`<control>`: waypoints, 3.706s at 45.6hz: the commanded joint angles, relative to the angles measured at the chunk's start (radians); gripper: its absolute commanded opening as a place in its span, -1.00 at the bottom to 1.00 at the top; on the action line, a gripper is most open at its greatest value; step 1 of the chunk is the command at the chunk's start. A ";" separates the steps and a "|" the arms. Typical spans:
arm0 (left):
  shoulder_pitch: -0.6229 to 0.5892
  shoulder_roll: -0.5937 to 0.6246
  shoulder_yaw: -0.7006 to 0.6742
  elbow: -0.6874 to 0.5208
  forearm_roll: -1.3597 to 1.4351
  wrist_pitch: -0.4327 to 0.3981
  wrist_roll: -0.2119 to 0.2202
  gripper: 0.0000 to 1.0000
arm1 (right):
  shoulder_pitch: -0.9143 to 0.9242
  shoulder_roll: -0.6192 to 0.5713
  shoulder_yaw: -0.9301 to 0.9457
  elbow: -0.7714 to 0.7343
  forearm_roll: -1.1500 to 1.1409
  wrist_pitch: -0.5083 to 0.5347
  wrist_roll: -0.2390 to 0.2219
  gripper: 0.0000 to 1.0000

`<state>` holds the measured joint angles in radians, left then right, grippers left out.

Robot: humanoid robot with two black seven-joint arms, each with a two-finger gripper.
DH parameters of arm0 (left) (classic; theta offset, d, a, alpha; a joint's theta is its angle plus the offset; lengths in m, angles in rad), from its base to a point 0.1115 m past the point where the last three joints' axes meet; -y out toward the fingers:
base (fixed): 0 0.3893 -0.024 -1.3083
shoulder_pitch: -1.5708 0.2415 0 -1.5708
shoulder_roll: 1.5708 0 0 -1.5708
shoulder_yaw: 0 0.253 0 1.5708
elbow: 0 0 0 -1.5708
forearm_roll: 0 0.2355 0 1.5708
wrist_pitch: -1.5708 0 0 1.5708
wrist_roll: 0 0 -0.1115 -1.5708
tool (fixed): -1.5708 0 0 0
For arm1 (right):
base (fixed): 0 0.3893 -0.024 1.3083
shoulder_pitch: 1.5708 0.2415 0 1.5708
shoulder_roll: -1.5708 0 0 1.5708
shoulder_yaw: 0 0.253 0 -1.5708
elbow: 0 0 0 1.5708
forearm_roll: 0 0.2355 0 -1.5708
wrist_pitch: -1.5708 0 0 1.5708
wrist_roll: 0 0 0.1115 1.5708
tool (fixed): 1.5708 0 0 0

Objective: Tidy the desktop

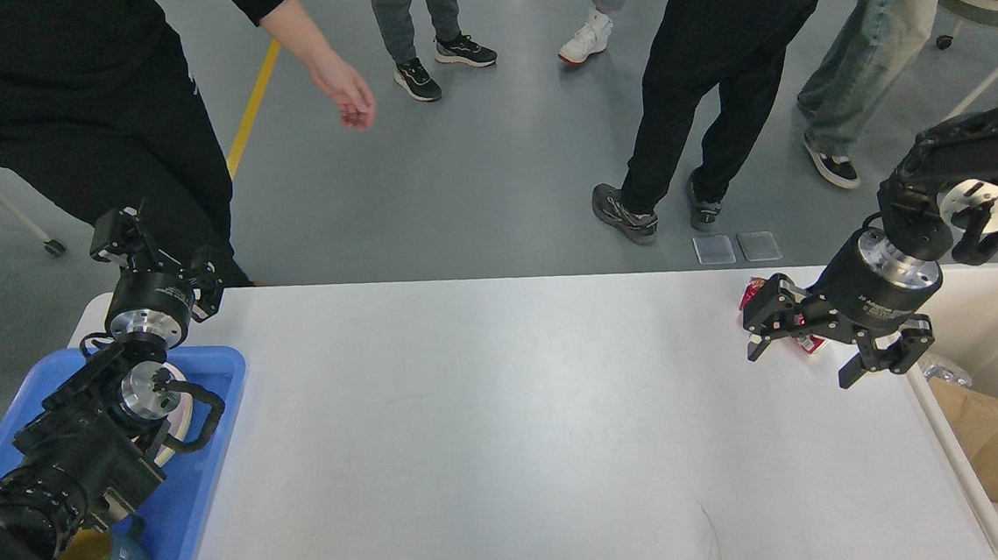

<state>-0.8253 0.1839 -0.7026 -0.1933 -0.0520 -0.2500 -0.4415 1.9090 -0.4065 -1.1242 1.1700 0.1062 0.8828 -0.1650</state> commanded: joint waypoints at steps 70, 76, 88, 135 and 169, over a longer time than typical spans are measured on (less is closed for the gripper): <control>0.000 0.000 0.000 0.000 0.000 0.000 0.000 0.92 | 0.111 -0.064 -0.045 -0.024 -0.022 0.077 -0.014 1.00; 0.000 0.000 0.000 0.000 0.000 0.000 0.000 0.92 | 0.097 -0.064 -0.040 -0.035 -0.022 0.077 -0.014 1.00; 0.000 -0.001 0.000 0.000 0.000 0.000 0.000 0.92 | 0.097 -0.061 -0.034 -0.038 -0.022 0.077 -0.014 1.00; 0.000 0.000 0.000 0.000 0.000 0.000 0.000 0.92 | -0.558 0.071 0.003 -0.271 -0.068 -0.691 -0.014 1.00; 0.000 0.000 0.000 0.000 0.000 0.000 0.000 0.92 | -0.745 0.184 0.020 -0.497 -0.068 -0.740 -0.011 0.98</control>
<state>-0.8253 0.1839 -0.7026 -0.1933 -0.0522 -0.2500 -0.4416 1.1700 -0.2258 -1.1076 0.6719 0.0385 0.1456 -0.1770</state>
